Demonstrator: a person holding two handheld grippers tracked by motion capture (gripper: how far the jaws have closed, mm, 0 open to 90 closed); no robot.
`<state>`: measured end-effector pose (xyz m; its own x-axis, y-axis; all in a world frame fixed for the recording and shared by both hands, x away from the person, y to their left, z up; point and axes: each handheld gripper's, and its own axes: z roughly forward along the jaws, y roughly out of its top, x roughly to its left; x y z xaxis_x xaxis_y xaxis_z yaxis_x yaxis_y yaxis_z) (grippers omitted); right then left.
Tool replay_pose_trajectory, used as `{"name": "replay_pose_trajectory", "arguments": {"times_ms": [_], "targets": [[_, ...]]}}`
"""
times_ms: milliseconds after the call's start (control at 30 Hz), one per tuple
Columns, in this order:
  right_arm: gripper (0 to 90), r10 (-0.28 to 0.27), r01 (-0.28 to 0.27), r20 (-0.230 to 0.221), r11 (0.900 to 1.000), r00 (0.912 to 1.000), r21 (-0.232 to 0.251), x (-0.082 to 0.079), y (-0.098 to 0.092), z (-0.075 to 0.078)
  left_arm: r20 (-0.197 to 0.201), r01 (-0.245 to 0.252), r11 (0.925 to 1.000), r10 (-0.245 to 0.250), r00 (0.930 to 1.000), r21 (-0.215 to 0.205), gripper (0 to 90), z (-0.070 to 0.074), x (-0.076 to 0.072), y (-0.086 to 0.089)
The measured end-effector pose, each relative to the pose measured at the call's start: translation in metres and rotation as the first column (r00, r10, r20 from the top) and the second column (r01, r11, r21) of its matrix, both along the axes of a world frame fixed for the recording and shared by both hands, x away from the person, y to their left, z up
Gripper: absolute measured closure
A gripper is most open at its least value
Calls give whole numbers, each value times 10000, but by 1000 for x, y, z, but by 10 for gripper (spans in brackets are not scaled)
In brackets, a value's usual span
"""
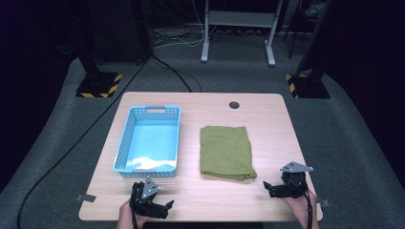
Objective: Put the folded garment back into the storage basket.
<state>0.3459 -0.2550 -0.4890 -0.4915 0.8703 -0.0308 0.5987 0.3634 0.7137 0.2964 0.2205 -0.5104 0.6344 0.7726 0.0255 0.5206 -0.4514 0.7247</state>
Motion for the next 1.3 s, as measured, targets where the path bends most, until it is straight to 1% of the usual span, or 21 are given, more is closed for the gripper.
{"name": "replay_pose_trajectory", "arguments": {"times_ms": [133,500,533,600,800,1033,1133,1233,1300], "targets": [[0,52,-52,-13,10000,10000,-31,1,2,1,-2,137,9999,-137,9999,-32,2,0,1,-5],[0,249,-248,82,9996,9997,-121,7,9,6,24,650,9978,-650,9979,107,2,-1,2,-23],[0,240,-239,67,9997,9997,-107,8,10,7,13,698,9974,-698,9976,166,2,-1,2,-24],[0,279,-278,60,9996,9996,-105,9,11,7,28,759,9970,-760,9971,145,2,-1,2,-27],[0,363,-362,25,9993,9993,-134,12,14,7,85,1000,9948,-1002,9949,205,2,-2,2,-34],[0,485,-484,27,9987,9988,-177,17,19,9,120,1390,9897,-1395,9902,334,1,-3,3,-48],[0,519,-518,27,9985,9987,-170,18,21,10,119,1436,9892,-1440,9895,308,2,-3,5,-52],[1,571,-571,-15,9982,9984,-188,20,22,10,230,1468,9890,-1471,9889,164,2,-3,6,-54],[1,602,-603,-24,9980,9982,-202,21,24,10,254,1529,9881,-1533,9879,176,2,-3,7,-56]]}}
